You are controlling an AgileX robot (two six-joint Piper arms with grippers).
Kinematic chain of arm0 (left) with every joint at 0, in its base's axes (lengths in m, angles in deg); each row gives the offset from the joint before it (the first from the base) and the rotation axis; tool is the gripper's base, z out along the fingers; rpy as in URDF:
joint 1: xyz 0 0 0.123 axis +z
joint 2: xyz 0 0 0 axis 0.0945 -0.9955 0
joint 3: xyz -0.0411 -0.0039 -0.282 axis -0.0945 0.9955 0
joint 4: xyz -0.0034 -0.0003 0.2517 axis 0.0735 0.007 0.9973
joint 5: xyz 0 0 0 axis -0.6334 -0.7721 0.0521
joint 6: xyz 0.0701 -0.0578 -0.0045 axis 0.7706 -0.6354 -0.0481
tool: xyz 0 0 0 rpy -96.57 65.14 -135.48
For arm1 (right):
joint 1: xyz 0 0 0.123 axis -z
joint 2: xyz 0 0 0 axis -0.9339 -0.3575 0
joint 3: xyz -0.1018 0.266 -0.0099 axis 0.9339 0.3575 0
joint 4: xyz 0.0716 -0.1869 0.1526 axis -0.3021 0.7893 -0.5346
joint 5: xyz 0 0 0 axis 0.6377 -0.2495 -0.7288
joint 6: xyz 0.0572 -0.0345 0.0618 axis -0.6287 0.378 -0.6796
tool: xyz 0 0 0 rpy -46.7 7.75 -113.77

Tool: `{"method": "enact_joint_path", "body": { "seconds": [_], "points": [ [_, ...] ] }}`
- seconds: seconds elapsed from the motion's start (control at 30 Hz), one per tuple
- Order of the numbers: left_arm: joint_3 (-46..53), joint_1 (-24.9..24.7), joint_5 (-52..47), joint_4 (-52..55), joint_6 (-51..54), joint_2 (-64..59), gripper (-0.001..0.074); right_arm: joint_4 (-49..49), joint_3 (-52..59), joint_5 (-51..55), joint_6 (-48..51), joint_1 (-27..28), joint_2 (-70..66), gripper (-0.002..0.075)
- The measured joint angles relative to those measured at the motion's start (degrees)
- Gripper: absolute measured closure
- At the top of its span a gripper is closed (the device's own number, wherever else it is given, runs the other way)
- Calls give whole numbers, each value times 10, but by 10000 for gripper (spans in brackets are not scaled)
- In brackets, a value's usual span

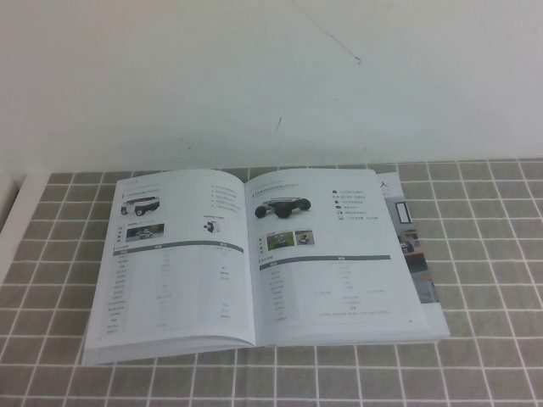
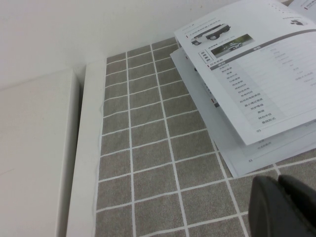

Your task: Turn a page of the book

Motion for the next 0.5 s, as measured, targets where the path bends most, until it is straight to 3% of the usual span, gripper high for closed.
{"method": "enact_joint_path", "body": {
  "seconds": [0.23, 0.5],
  "points": [
    [4, 0, 59, -38, 0, 0, 738, 0, 2, -288, 0, 0, 0, 729],
    [4, 0, 313, -255, -17, 0, 738, -1, 2, -552, 0, 0, 0, 729]
  ]
}}
